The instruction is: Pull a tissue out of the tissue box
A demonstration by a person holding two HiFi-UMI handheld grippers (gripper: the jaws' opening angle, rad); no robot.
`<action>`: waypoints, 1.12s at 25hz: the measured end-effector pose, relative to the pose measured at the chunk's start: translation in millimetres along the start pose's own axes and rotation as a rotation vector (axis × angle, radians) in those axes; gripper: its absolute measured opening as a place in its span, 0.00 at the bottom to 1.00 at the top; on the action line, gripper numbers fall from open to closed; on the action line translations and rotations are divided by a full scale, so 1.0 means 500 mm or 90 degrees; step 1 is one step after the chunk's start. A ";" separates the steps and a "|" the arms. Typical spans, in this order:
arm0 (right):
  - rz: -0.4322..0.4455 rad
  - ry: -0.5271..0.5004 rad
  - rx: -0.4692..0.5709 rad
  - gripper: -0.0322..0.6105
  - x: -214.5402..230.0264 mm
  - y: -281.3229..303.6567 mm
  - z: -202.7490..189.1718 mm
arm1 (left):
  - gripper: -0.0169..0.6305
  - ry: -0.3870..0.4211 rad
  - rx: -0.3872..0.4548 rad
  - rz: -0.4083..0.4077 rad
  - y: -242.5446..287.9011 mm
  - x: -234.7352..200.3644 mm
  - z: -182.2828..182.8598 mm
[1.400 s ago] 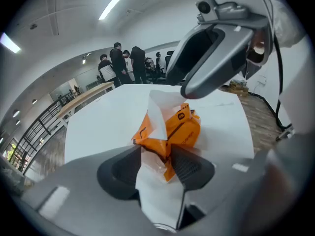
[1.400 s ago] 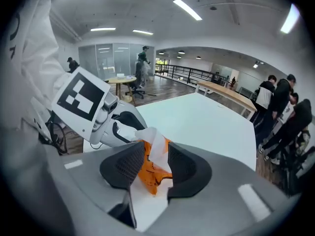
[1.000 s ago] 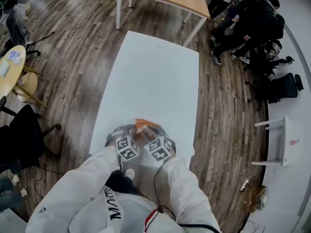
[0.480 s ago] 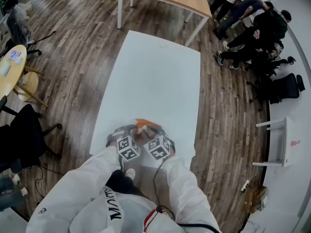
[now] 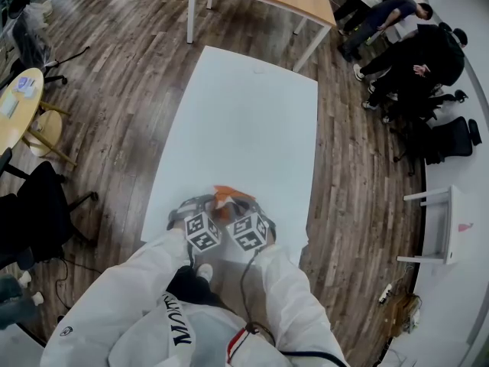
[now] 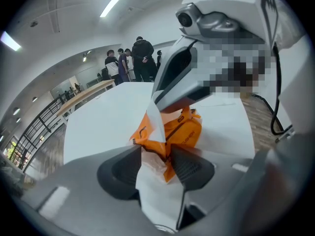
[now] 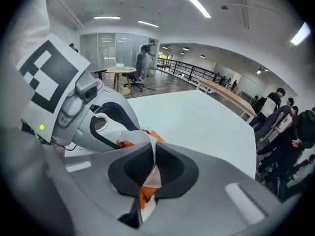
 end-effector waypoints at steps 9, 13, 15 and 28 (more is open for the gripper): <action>0.007 0.023 0.005 0.05 0.001 -0.004 -0.001 | 0.31 -0.008 -0.006 -0.005 0.004 0.001 -0.005; 0.006 0.032 0.009 0.05 0.004 -0.009 0.000 | 0.31 -0.006 -0.008 -0.002 0.003 -0.002 -0.005; 0.006 0.035 0.012 0.05 0.005 -0.013 0.000 | 0.31 -0.005 -0.010 -0.002 0.003 -0.001 -0.007; 0.000 0.044 0.029 0.05 0.008 -0.028 0.012 | 0.31 -0.002 -0.017 0.003 0.007 -0.006 -0.008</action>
Point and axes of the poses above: the fingertips, and each gripper's own axes: y forward along the fingers, x to its right, z out of its top, the point moved 2 cm from there along -y, backward along the fingers, and after that the axes turned 6 degrees about x, right-handed, at the moved point
